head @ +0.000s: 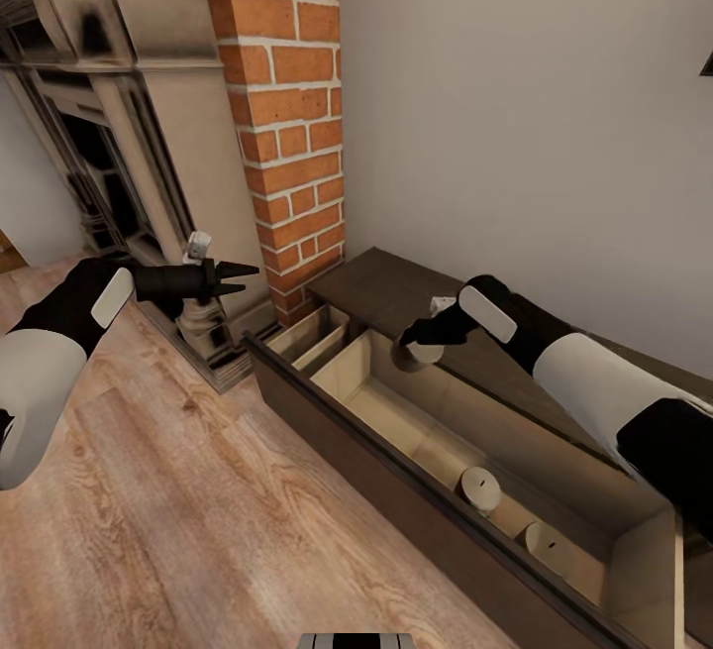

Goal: Place each of the two pumpkins and all three candles from the living room inside a cabinet in the living room (use any cabinet), then make sure every cabinet is closed, and position the cauldron so it is next to a table in the living room.

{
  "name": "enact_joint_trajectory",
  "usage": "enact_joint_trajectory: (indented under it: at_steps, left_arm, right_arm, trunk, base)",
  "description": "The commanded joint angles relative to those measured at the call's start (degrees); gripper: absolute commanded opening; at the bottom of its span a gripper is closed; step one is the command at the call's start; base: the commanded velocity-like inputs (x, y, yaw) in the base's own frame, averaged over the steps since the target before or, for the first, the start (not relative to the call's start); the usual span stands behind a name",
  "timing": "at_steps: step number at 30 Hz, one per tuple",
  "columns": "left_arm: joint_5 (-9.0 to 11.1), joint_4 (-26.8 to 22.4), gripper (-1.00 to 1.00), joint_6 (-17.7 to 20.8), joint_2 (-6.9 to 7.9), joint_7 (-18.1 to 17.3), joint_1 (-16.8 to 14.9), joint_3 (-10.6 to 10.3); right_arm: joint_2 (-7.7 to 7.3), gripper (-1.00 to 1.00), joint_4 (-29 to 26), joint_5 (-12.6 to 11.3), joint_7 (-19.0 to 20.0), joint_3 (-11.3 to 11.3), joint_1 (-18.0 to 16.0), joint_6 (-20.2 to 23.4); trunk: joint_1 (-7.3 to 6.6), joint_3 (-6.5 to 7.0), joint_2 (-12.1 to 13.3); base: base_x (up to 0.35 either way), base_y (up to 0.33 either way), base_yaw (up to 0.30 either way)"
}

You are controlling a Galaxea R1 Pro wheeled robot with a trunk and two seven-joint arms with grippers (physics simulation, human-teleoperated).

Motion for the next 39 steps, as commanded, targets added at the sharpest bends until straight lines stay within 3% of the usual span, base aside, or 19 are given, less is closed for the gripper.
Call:
enact_joint_trajectory:
  at_steps: [1, 16, 19, 21, 26, 39]
  left_arm:
    - [0.32, 0.01, 1.00, 0.29, 0.07, -0.07, -0.05, -0.30]
    - [0.32, -0.07, 1.00, 0.25, 0.11, -0.07, -0.05, -0.30]
    - [0.32, -0.14, 1.00, 0.30, 0.10, -0.07, -0.05, -0.30]
    - [0.32, -0.22, 1.00, 0.31, 0.07, -0.07, -0.05, -0.30]
    - [0.32, -0.24, 1.00, 0.31, 0.05, -0.07, -0.05, -0.31]
    - [0.32, -0.25, 1.00, 0.31, 0.05, -0.07, -0.05, -0.39]
  right_arm:
    - [0.33, -1.00, 0.49, -0.18, -0.42, 0.27, -0.10, -0.03]
    - [1.46, -1.00, 1.40, 0.73, -0.09, 0.60, -0.10, -0.04]
    - [2.20, -1.00, 1.39, 0.75, -0.05, 2.75, -0.10, -0.04]
    - [2.32, -1.00, 1.41, 0.76, -0.03, 5.56, -0.10, -0.10]
    - [2.42, -1.00, 1.42, 0.76, -0.01, 6.45, -0.10, -0.08]
    - [2.43, -1.00, 1.40, 0.76, -0.01, 6.68, -0.10, -0.05]
  trunk:
    - [-0.02, -0.05, -0.03]
    - [-0.02, -0.05, -0.03]
    - [-0.02, -0.03, -0.03]
    - [-0.02, -0.04, -0.03]
    - [-0.02, -0.05, -0.03]
    - [0.32, -2.93, -0.20]
  base:
    - [0.000, 0.000, 0.000]
    - [0.000, 0.000, 0.000]
    - [0.000, 0.000, 0.071]
    - [0.000, 0.000, 0.156]
    - [0.000, 0.000, 0.038]
    - [0.000, 0.000, 0.001]
